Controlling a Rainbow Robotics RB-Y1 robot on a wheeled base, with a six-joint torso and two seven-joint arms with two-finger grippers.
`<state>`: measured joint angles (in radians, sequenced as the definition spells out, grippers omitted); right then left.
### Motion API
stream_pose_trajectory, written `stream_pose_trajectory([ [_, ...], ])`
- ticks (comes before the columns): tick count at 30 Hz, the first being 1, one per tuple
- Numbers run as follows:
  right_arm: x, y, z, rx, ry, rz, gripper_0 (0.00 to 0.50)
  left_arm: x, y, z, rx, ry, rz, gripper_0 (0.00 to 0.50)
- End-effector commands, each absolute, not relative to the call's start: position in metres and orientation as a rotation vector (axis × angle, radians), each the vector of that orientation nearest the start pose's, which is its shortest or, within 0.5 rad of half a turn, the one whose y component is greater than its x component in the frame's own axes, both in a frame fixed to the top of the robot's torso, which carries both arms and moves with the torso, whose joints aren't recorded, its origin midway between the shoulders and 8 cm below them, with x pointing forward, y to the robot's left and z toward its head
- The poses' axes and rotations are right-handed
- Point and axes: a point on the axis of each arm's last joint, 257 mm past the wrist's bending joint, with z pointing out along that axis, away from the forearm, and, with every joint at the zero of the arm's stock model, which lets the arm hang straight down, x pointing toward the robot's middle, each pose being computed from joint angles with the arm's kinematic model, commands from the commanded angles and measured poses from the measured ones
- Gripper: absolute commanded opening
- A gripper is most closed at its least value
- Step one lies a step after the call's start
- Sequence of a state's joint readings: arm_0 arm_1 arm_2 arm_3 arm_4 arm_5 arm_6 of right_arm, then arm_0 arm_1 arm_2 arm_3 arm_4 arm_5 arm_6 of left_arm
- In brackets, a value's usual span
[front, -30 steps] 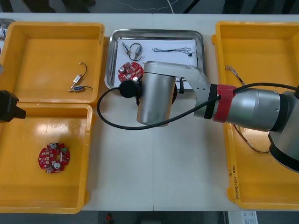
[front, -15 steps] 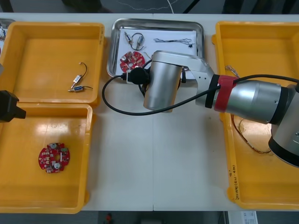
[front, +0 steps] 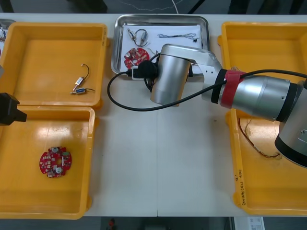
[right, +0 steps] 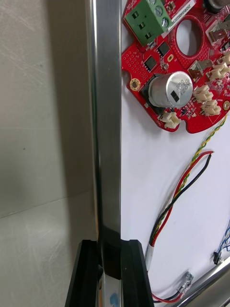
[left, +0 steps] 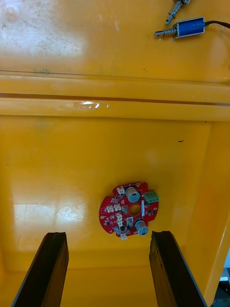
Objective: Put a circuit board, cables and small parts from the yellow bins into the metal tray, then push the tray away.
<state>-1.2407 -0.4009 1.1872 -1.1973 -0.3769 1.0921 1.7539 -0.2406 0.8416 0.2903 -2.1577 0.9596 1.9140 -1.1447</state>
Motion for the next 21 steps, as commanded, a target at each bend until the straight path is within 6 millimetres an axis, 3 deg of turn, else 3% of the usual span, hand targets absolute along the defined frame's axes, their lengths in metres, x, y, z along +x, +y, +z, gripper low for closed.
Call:
stream_pose_trajectory([
  [1,0.639,-0.003,-0.137,-1.581,1.606,-0.820,0.000,0.379,0.377,-0.131,0.011,2.669,0.007,0.500],
  [6,0.643,0.000,-0.134,-1.552,1.633,-0.797,0.000,0.379,0.377,-0.131,0.011,2.669,0.007,0.500],
  [7,0.644,0.000,-0.133,-1.544,1.639,-0.795,0.057,0.379,0.377,-0.131,0.011,2.669,0.007,0.500],
  [8,0.645,0.001,-0.133,-1.542,1.643,-0.795,0.183,0.379,0.377,-0.131,0.011,2.669,0.007,0.500],
  [9,0.645,0.001,-0.134,-1.540,1.645,-0.794,0.245,0.379,0.377,-0.131,0.011,2.669,0.007,0.500],
  [10,0.645,0.002,-0.132,-1.536,1.645,-0.791,0.421,0.379,0.377,-0.131,0.011,2.669,0.007,0.500],
  [11,0.645,0.002,-0.132,-1.535,1.646,-0.788,0.500,0.379,0.377,-0.131,0.011,2.669,0.007,0.500],
  [16,0.642,0.004,-0.130,-1.525,1.673,-0.757,0.500,0.379,0.377,-0.131,0.011,2.669,0.007,0.500],
  [21,0.622,0.009,-0.131,-1.524,1.752,-0.692,0.500,0.379,0.377,-0.131,0.011,2.669,0.007,0.500],
])
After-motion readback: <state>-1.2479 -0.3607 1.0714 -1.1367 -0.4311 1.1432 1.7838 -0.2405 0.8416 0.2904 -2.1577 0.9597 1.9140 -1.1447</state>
